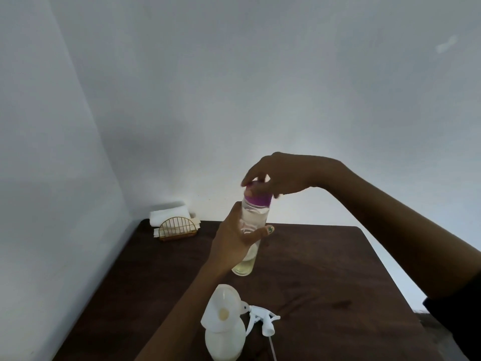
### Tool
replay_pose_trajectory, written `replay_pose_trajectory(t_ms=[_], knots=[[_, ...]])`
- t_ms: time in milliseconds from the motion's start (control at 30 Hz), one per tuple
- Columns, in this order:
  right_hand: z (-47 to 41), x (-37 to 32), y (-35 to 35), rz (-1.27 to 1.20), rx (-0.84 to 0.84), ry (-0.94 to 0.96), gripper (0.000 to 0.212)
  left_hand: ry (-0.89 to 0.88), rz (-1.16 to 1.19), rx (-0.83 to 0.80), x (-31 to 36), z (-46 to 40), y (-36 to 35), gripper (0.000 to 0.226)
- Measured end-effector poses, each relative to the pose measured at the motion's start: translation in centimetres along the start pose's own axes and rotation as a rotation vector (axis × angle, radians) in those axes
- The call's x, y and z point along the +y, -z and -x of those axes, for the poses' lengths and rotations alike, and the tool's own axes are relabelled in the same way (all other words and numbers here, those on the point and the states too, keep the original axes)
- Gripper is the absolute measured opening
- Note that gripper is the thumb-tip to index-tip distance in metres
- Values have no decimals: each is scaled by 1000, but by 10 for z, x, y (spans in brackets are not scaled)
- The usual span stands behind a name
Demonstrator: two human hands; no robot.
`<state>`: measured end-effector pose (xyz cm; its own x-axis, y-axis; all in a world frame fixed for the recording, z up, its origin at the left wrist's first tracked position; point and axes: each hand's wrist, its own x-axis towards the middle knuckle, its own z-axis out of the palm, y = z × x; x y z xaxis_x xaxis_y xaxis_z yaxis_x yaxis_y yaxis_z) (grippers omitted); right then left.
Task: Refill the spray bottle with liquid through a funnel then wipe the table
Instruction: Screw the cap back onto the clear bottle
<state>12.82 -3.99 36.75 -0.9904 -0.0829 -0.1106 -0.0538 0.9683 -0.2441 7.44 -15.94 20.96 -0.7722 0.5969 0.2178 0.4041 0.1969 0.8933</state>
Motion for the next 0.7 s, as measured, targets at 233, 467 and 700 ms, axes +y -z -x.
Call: replay_pose_trajectory(t_ms=[233, 467, 700], knots=[[0, 6, 7, 160, 208, -77, 42, 6, 25, 25, 0, 2, 4, 52], [-1, 3, -2, 25, -2, 55, 27, 11, -13, 6, -2, 2, 1, 52], [-3, 4, 0, 196, 209, -94, 50, 23, -7, 24, -5, 1, 4, 54]])
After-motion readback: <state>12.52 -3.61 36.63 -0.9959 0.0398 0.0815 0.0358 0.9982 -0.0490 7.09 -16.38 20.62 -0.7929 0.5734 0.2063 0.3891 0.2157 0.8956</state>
